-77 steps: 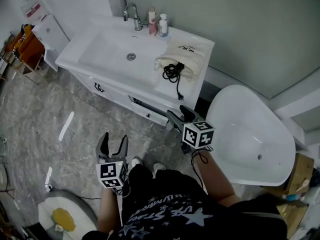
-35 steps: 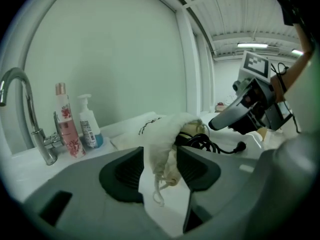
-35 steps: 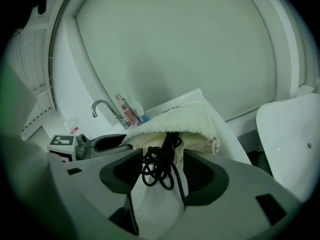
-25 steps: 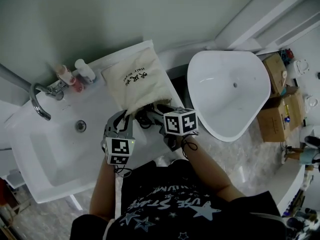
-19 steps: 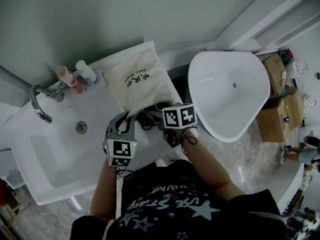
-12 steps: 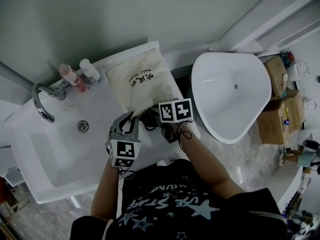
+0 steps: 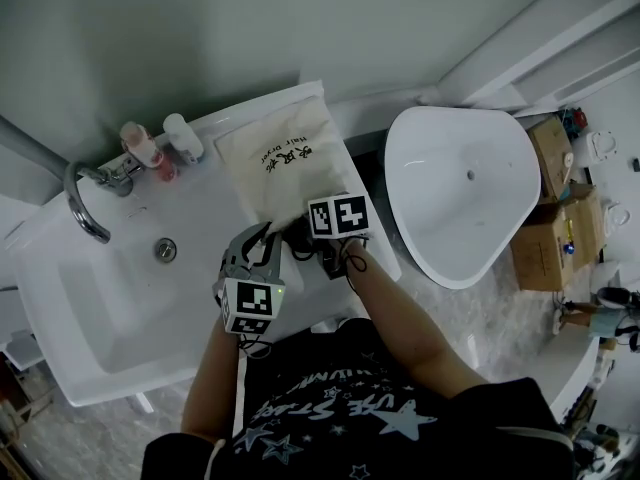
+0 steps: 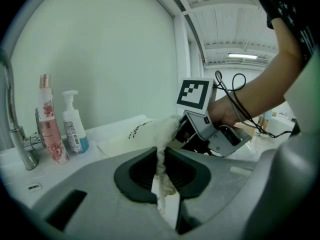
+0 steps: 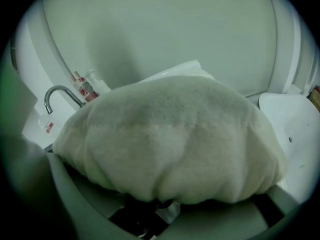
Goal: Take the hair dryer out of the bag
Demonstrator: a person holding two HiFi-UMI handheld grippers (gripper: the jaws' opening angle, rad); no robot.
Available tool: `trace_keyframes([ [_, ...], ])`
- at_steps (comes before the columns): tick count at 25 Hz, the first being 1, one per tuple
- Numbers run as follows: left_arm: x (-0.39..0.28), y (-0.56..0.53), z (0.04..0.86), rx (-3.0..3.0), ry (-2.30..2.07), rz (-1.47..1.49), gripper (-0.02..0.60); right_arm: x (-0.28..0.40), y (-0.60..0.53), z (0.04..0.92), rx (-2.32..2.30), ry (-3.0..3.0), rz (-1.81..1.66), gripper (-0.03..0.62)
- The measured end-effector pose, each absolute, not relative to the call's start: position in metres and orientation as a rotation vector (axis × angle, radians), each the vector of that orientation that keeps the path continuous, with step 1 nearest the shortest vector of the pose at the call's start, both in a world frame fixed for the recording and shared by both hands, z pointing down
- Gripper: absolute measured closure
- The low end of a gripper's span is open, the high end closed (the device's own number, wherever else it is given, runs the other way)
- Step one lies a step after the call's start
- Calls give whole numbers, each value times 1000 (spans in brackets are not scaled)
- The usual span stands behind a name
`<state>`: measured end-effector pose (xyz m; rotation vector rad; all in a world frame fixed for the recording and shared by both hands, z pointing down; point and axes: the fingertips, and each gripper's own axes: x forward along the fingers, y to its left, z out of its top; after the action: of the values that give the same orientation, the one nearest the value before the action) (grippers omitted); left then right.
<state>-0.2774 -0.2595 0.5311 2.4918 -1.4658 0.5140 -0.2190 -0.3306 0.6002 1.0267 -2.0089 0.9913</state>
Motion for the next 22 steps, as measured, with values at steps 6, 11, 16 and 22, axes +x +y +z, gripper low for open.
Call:
trace_keyframes([
  [6,-279,-262,533,2471,-1487,535,529,-220,-329,596,997,-2032,982,393],
  [11,-278,-262,530,2452,-1528,579,529,-220,-315,583,896,-2070,1005,396],
  [16,-281,-266,524,2404,-1600,597,529,-212,-293,566,786,-2124,1038,396],
  [22,-284,-268,519,2335,-1693,612,529,-205,-263,548,618,-2182,1080,396],
])
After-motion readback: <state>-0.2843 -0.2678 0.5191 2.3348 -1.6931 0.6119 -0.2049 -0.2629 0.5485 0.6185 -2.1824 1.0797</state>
